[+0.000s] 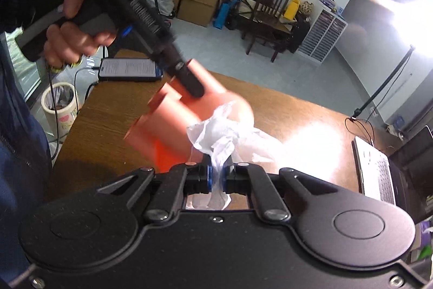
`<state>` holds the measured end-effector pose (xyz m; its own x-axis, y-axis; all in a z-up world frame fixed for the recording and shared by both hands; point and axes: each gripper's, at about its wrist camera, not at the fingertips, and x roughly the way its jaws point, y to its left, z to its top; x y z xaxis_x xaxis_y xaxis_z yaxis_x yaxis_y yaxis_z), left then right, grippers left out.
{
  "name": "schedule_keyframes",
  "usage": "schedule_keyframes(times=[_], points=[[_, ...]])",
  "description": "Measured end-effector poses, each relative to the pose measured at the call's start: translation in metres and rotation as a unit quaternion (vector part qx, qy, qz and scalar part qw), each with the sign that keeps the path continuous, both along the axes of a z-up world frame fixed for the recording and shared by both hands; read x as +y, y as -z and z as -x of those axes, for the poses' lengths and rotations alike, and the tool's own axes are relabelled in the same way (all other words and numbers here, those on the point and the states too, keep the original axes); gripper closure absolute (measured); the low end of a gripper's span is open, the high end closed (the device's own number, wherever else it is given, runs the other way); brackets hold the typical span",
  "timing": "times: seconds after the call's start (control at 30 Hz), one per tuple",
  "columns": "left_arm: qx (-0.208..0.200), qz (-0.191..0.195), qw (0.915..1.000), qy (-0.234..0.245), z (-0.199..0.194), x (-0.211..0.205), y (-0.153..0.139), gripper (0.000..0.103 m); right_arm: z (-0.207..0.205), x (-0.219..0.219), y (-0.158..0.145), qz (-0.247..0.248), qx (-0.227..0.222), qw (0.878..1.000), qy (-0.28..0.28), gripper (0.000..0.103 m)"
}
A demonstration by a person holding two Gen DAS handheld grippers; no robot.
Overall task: Clean bowl
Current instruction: 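Rub the tissue around the bowl's legs with the right gripper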
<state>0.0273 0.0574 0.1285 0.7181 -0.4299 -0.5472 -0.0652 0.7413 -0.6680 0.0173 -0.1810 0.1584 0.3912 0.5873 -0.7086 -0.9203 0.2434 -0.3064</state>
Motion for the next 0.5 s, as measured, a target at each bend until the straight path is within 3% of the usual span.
schedule_keyframes(times=[0.33, 0.5], points=[[0.058, 0.02, 0.9974, -0.038, -0.013, -0.004, 0.014, 0.067, 0.015, 0.016, 0.027, -0.003, 0.028, 1.0, -0.001, 0.096], [0.072, 0.04, 0.9942, -0.068, -0.013, -0.003, 0.018, 0.067, 0.023, 0.021, 0.031, -0.029, 0.03, 0.999, 0.013, 0.096]])
